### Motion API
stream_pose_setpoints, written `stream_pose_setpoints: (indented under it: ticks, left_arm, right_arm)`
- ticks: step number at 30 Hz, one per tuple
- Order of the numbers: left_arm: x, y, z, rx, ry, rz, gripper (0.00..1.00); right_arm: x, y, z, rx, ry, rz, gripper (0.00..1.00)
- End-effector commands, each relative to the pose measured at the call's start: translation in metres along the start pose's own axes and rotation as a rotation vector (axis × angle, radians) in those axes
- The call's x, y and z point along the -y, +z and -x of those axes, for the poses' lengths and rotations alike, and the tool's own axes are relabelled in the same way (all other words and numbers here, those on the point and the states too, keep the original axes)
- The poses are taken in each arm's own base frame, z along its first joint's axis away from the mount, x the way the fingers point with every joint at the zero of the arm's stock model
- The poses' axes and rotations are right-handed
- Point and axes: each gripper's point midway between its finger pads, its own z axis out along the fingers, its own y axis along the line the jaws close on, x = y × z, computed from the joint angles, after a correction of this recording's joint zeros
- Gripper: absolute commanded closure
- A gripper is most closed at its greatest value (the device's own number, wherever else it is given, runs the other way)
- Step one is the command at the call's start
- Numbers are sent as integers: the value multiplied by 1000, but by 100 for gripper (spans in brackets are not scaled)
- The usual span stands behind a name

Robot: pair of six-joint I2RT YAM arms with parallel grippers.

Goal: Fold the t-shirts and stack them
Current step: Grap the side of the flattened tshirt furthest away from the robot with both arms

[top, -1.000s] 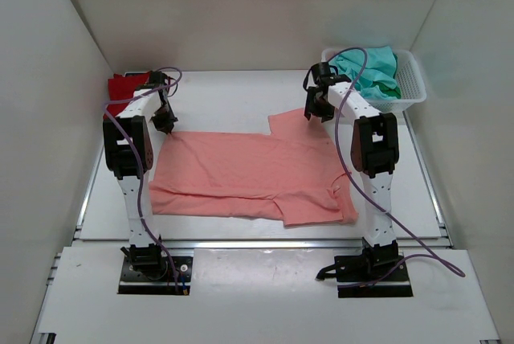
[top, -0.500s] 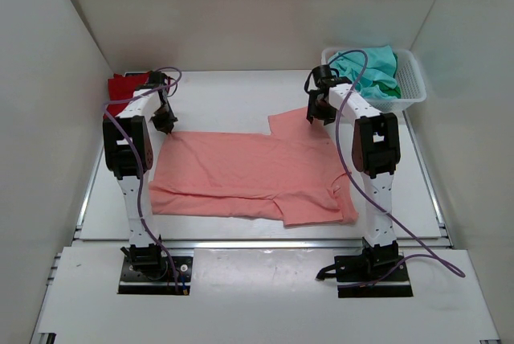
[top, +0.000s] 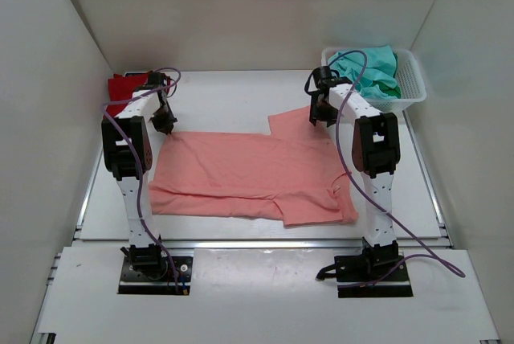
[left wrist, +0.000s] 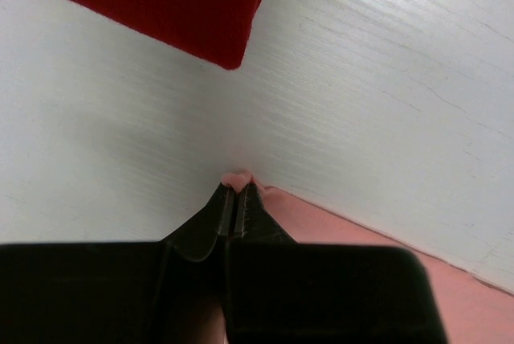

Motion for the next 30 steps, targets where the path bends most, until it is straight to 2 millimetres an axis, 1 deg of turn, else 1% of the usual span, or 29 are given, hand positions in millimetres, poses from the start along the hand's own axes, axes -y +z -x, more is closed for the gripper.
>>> stream_pose_setpoints:
  ticks: [1,2,3,5,6,8,10,11,12,13,15,16,17,18,19,20,21,22,23,24,26,27,29,30]
  left_arm:
    - [-3,-14,-12,-36,10,-2,95]
    - [-3,-13,-12,-36,6,-3,95]
    - [-3,-14,-10,-31,8,-7,95]
    - [-3,-13,-12,-35,11,-7,95]
    - [-3,-14,-12,-34,11,-7,95]
    - [-3,-12,-14,-40,12,-6,95]
    - [-4,-13,-12,-36,10,-9,95]
    - [-2,-14,-12,-36,11,-12,95]
    - [0,-15,-12,-32,18,-17,95]
    - [0,-13,-15,-40,18,-12,95]
    - [-3,-14,-14,-42,18,-8,95]
    - [-3,-13,-16,-43,20,-6,95]
    - [-6,-13,-13,-41,14,-6,95]
    - [-5,-12,-16,-46,21,-6,95]
    - [-8,-11,-14,-41,23,-5,95]
    - [-5,-11,-15,-40,29,-7,95]
    - [-6,-11,-17,-49,30,-3,95]
    - [-6,-9,-18,-48,32,-2,95]
    - [-8,-9,-16,-46,27,2,95]
    - [-8,-8,-18,-53,31,0,96]
    - [-8,-9,-17,-48,29,-1,95]
    - [-10,-7,-16,-51,25,-1,96]
    - [-7,-8,-16,-51,31,-3,95]
    - [-6,-8,-16,-53,34,-4,96]
  right_arm:
    - [26,18,-7,-39,-31,-89,58]
    - [28,13,-1,-17,-37,-108,57]
    - [29,4,8,11,-35,-114,57]
    - [27,-6,19,45,-36,-110,57]
    - [25,-12,28,74,-38,-106,57]
    - [19,-22,39,108,-45,-77,57]
    - [14,-30,47,133,-58,-43,57]
    - [8,-32,47,135,-75,-27,57]
    - [11,-29,49,140,-81,-27,57]
    - [9,-31,49,141,-94,-15,57]
    - [2,-28,46,134,-123,14,57]
    - [1,-23,41,123,-142,17,58]
    - [-2,-25,42,129,-153,21,58]
    - [2,-24,39,120,-154,0,59]
    - [-3,-25,43,136,-166,7,60]
    - [-3,-24,42,135,-172,7,60]
    - [-4,-24,42,138,-191,-12,62]
    - [-4,-29,46,154,-194,-40,62]
    - [-7,-31,46,159,-199,-30,64]
    - [-12,-32,47,170,-216,-19,64]
    - [-14,-27,46,169,-241,-27,63]
    - [-17,-25,44,163,-258,-23,63]
    - [-10,-16,37,138,-265,-32,62]
    - [-9,-16,38,139,-278,-29,62]
